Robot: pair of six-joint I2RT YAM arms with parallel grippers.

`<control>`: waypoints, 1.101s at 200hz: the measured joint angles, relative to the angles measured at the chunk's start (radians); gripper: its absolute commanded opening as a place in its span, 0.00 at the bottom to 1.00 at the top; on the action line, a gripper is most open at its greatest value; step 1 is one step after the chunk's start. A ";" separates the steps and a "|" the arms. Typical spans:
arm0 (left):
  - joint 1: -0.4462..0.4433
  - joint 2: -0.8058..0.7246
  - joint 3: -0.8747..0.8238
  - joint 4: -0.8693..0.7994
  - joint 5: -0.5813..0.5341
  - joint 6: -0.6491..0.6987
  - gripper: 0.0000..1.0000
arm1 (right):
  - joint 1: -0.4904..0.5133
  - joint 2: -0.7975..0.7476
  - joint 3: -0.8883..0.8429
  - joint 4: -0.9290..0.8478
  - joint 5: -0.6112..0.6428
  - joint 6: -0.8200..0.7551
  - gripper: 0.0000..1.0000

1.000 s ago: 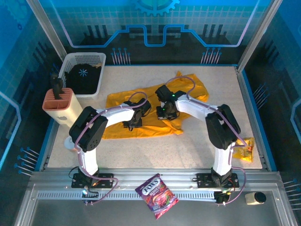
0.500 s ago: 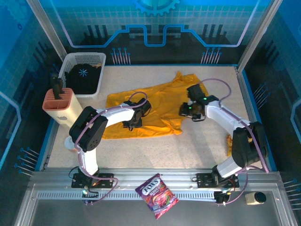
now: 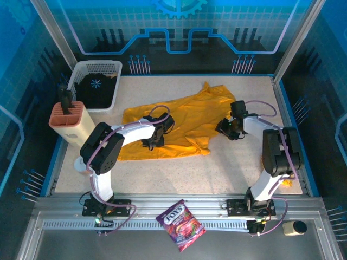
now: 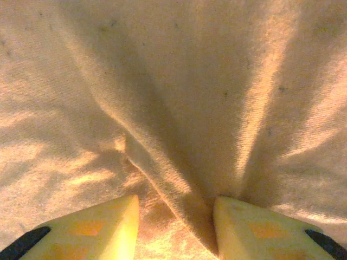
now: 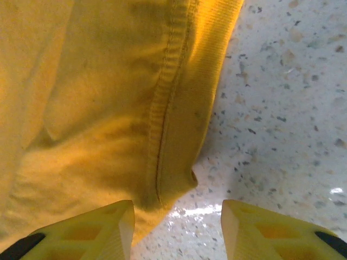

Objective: Fold and stack the t-shirts

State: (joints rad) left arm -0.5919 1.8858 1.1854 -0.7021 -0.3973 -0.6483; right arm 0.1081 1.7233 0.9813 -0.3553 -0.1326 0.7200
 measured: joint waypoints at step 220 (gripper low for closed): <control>0.000 -0.008 -0.023 0.030 -0.010 0.002 0.41 | -0.193 -0.121 0.165 -0.301 0.399 -0.219 0.00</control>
State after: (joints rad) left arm -0.5922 1.8782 1.1622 -0.6720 -0.4068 -0.6464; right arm -0.0853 1.6020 1.1465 -0.6563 0.2668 0.5007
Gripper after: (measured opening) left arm 0.408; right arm 0.065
